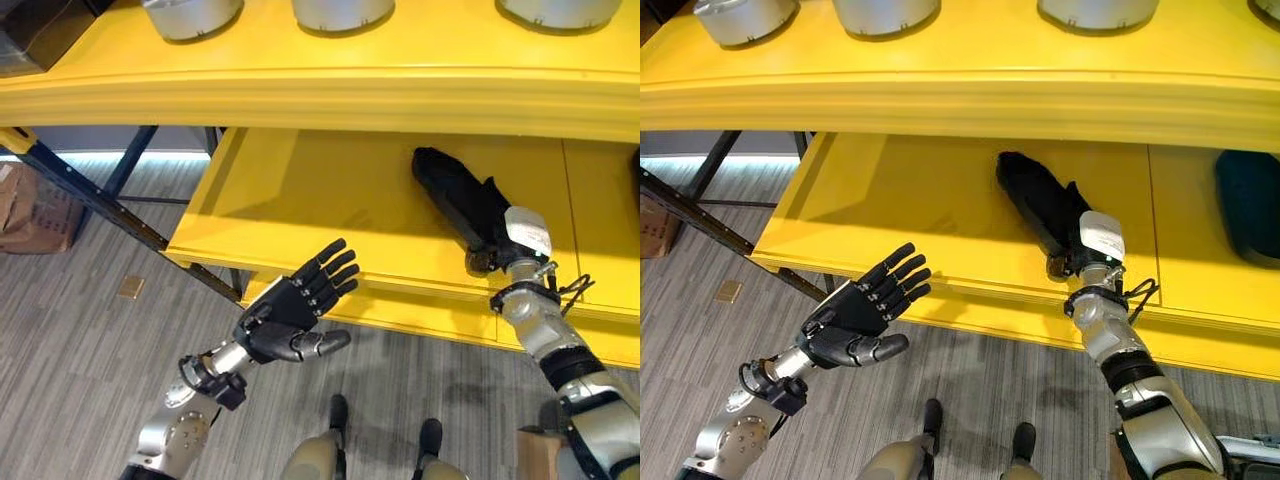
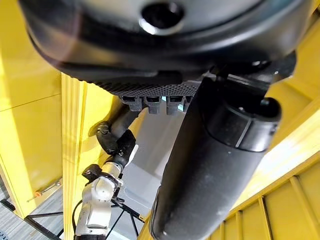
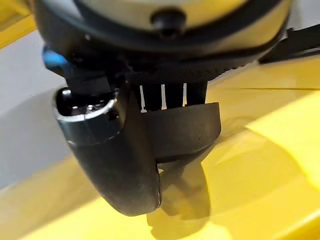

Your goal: Move parts from the plastic box to the shelf.

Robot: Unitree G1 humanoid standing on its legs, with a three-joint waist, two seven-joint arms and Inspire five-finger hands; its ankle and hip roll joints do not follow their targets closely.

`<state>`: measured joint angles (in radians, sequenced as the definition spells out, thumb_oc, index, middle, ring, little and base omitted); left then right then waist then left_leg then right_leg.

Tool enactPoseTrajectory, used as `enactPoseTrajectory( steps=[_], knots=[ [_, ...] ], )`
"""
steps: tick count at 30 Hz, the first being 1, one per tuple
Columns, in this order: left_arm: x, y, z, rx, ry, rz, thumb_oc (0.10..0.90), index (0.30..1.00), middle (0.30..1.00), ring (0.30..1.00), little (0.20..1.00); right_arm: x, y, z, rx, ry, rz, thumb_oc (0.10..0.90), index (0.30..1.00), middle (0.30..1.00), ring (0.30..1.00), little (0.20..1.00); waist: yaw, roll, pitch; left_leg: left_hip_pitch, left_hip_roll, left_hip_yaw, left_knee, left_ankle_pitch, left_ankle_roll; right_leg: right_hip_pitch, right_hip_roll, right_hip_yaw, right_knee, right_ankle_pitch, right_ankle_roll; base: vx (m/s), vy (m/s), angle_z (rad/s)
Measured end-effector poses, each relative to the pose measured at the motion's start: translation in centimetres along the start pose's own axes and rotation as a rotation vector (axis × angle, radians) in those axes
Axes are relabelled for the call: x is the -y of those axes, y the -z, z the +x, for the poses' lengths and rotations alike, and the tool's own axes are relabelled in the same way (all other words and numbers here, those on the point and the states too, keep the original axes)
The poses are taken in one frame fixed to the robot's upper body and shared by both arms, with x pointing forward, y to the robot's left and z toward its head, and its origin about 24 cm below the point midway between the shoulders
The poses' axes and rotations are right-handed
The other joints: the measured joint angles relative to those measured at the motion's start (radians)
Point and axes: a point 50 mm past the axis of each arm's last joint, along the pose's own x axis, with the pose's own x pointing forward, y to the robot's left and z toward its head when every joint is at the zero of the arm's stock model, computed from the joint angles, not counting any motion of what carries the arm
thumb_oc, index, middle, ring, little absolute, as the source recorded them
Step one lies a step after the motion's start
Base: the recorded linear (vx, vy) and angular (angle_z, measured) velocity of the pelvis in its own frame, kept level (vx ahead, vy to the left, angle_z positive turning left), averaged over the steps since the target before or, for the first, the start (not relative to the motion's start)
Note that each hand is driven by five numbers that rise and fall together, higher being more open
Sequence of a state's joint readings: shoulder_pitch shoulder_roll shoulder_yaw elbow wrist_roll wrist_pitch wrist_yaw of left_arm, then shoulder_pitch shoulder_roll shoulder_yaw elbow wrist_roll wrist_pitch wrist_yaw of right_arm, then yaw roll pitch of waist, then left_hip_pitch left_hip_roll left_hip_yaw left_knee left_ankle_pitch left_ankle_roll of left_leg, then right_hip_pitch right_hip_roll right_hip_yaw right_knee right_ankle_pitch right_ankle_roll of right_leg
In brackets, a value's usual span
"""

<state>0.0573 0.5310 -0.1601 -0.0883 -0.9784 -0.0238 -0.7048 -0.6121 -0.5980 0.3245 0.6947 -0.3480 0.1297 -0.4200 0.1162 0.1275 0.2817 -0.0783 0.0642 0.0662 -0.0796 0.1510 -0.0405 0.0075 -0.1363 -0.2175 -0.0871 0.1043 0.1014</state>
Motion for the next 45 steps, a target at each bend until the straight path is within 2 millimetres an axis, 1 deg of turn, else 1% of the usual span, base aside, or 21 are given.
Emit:
enactPoseTrajectory(
  steps=[6,15,17,19,23,30,31,32,33,40,45],
  knots=[
    [0.0,0.1,-0.1,-0.006,-0.003,-0.006,0.900,1.000,1.000,1.000,1.000,0.4,0.7,0.2,-0.085,0.060,0.042,0.400,0.300,0.300,0.300,0.300,-0.001,0.011,0.018,0.016,-0.004,0.000,0.000,-0.005,0.002,0.018,-0.006,-0.007,0.000,-0.009,0.000,0.06,0.011,0.03],
    [-0.1,0.2,0.1,-0.020,-0.025,-0.016,0.900,1.000,1.000,1.000,1.000,1.6,1.9,0.6,-0.269,0.175,0.283,0.400,0.300,0.300,0.300,0.300,-0.006,0.015,0.020,0.028,-0.014,0.007,0.000,-0.006,0.006,0.023,-0.014,0.007,0.000,-0.003,0.006,0.02,0.009,-0.03],
    [-0.1,0.2,0.1,-0.020,-0.036,-0.017,0.900,1.000,1.000,1.000,1.000,1.7,2.3,0.6,-0.299,0.197,0.278,0.400,0.300,0.300,0.300,0.300,-0.006,0.020,0.023,0.031,-0.015,0.008,0.000,-0.007,0.006,0.027,-0.014,0.007,0.000,-0.003,0.006,0.01,0.015,0.00],
    [-0.1,0.4,0.1,-0.023,-0.033,-0.020,0.900,1.000,1.000,1.000,1.000,2.0,2.3,0.8,-0.329,0.217,0.324,0.400,0.300,0.300,0.300,0.300,-0.007,0.028,0.027,0.042,-0.014,0.008,0.000,-0.007,0.007,0.038,-0.015,0.008,0.000,-0.004,0.006,0.00,0.000,0.00],
    [0.2,0.8,0.3,-0.035,-0.030,-0.033,0.900,1.000,1.000,1.000,1.000,2.3,2.3,1.1,-0.344,0.229,0.348,0.400,0.300,0.300,0.300,0.300,-0.009,0.038,0.030,0.046,-0.014,0.010,0.000,-0.008,0.007,0.040,-0.016,0.012,0.000,-0.003,0.007,0.00,0.008,0.00],
    [0.2,1.0,0.3,-0.041,-0.038,-0.040,0.900,1.000,1.000,1.000,1.000,2.3,2.1,1.3,-0.331,0.214,0.315,0.400,0.300,0.300,0.300,0.300,-0.007,0.040,0.031,0.046,-0.015,0.010,0.000,-0.008,0.007,0.040,-0.017,0.012,0.000,-0.001,0.007,0.00,0.000,0.00],
    [0.2,1.0,0.3,-0.041,-0.038,-0.040,0.900,1.000,1.000,1.000,1.000,2.3,2.0,1.3,-0.326,0.210,0.312,0.484,0.418,0.418,0.418,0.418,-0.007,0.040,0.031,0.046,-0.015,0.010,0.000,-0.008,0.007,0.040,-0.017,0.012,0.000,-0.002,0.007,0.00,0.000,0.00],
    [0.2,1.0,0.3,-0.041,-0.038,-0.040,0.900,1.000,1.000,1.000,1.000,2.3,2.0,1.4,-0.316,0.205,0.299,0.647,0.646,0.646,0.646,0.646,-0.008,0.040,0.031,0.046,-0.015,0.010,0.000,-0.008,0.007,0.040,-0.017,0.012,0.000,-0.002,0.007,0.00,0.000,0.00],
    [0.2,1.0,0.3,-0.041,-0.038,-0.040,0.900,1.000,1.000,1.000,1.000,2.2,1.9,1.4,-0.308,0.199,0.291,0.900,1.000,1.000,1.000,1.000,-0.010,0.040,0.031,0.046,-0.015,0.010,0.000,-0.008,0.007,0.040,-0.017,0.012,0.000,-0.002,0.007,0.00,0.000,0.00],
    [0.2,1.0,0.3,-0.042,-0.037,-0.041,0.900,1.000,1.000,1.000,1.000,1.7,1.4,1.3,-0.266,0.142,0.235,0.900,1.000,1.000,1.000,1.000,-0.010,0.040,0.031,0.046,-0.015,0.009,0.000,-0.008,0.007,0.040,-0.016,0.011,0.001,-0.002,0.007,0.00,0.000,0.00],
    [0.2,1.0,0.3,-0.041,-0.036,-0.042,0.900,1.000,1.000,1.000,1.000,1.8,1.4,1.5,-0.239,0.112,0.190,0.900,1.000,1.000,1.000,1.000,-0.010,0.039,0.031,0.046,-0.015,0.009,0.000,-0.007,0.007,0.040,-0.016,0.011,0.001,-0.002,0.007,0.00,-0.006,0.00]
  ],
)
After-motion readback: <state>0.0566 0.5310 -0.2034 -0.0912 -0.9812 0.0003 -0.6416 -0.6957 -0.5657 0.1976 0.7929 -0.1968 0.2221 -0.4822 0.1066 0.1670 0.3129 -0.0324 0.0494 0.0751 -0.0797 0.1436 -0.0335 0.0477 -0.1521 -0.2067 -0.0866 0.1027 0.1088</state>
